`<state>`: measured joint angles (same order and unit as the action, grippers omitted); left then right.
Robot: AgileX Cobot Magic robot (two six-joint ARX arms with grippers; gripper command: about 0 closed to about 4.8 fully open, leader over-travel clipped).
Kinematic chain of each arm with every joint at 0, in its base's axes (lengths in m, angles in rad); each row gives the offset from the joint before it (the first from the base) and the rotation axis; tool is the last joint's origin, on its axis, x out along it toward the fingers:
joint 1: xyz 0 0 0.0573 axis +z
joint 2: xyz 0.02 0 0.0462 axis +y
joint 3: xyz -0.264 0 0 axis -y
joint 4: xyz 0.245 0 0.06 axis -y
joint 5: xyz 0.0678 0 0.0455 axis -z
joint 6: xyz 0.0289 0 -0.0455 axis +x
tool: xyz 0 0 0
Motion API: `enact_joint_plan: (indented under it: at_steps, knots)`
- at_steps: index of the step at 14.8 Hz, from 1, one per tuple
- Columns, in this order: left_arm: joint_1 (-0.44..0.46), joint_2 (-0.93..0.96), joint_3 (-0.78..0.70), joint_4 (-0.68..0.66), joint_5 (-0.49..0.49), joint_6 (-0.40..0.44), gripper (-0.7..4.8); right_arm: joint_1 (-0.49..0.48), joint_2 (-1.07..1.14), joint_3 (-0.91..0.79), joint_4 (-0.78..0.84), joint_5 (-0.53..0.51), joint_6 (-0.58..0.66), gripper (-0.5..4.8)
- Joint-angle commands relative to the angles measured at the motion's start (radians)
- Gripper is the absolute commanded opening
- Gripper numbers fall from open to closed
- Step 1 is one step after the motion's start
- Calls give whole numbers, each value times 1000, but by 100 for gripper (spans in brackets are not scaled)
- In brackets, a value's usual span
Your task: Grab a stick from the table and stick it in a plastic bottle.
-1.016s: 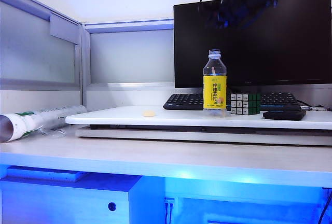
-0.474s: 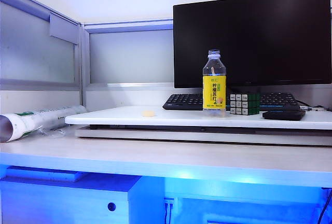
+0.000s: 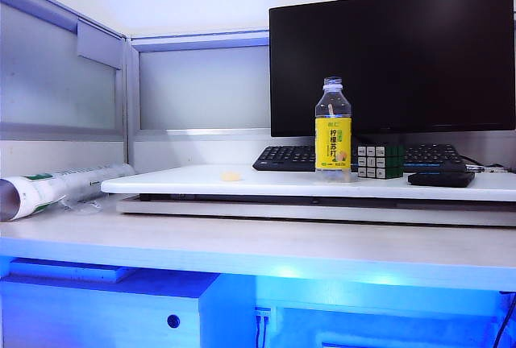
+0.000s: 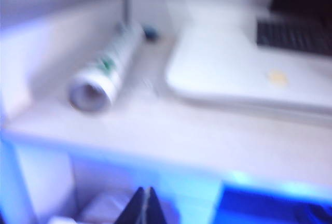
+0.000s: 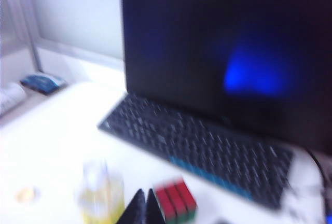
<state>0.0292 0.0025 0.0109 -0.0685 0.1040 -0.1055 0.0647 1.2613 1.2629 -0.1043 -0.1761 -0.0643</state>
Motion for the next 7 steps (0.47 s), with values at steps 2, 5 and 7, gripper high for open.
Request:
enact_joint_plan:
  at_steps: [2, 5, 7]
  knots:
    - [0, 1, 2, -77, 117, 1, -5, -4, -173, -226, 32, 10, 21, -3]
    - [-1, 1, 2, -90, 174, 0, -5, -3, -321, -464, 66, 29, 113, -3]
    - [0, 1, 2, -91, 171, 0, -5, -2, -428, -660, 73, 51, 172, -3]
